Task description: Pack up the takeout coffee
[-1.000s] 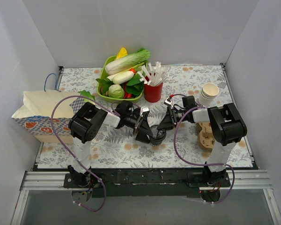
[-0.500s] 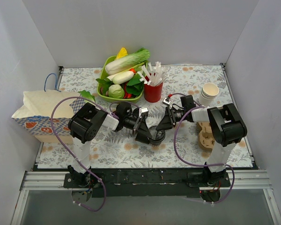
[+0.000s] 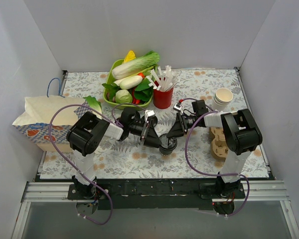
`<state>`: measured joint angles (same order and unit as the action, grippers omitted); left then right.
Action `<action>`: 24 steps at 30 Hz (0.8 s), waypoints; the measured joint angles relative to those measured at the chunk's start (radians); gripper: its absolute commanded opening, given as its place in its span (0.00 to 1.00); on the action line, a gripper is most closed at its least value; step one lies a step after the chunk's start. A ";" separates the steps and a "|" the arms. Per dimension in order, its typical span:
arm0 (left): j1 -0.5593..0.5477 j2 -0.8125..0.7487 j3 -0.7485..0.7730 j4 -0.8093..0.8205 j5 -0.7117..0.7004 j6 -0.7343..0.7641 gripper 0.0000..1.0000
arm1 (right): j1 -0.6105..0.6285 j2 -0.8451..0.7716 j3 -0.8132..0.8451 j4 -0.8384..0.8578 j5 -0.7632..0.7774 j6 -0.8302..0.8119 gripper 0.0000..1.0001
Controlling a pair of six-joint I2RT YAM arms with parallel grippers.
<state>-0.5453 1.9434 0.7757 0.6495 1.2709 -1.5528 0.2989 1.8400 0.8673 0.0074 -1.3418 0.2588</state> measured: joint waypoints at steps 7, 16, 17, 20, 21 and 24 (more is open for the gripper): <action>-0.028 -0.014 0.011 -0.035 -0.049 0.071 0.98 | 0.003 0.001 0.015 -0.032 0.003 -0.001 0.64; -0.048 -0.020 0.039 -0.115 -0.058 0.133 0.98 | -0.002 0.001 0.016 -0.043 -0.002 0.000 0.65; -0.049 -0.022 0.039 -0.119 -0.059 0.136 0.98 | -0.001 0.001 0.016 -0.043 -0.003 0.000 0.66; -0.050 -0.031 0.037 -0.121 -0.061 0.142 0.98 | -0.001 0.001 0.016 -0.044 -0.003 -0.001 0.74; -0.050 -0.035 0.035 -0.118 -0.061 0.142 0.98 | -0.001 0.001 0.020 -0.049 0.000 -0.004 0.80; -0.058 -0.061 0.029 -0.116 -0.083 0.159 0.98 | 0.002 0.001 0.052 -0.080 0.032 -0.034 0.92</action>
<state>-0.6033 1.8824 0.8047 0.5335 1.1877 -1.3937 0.3012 1.8412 0.9195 -0.0727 -1.3094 0.2249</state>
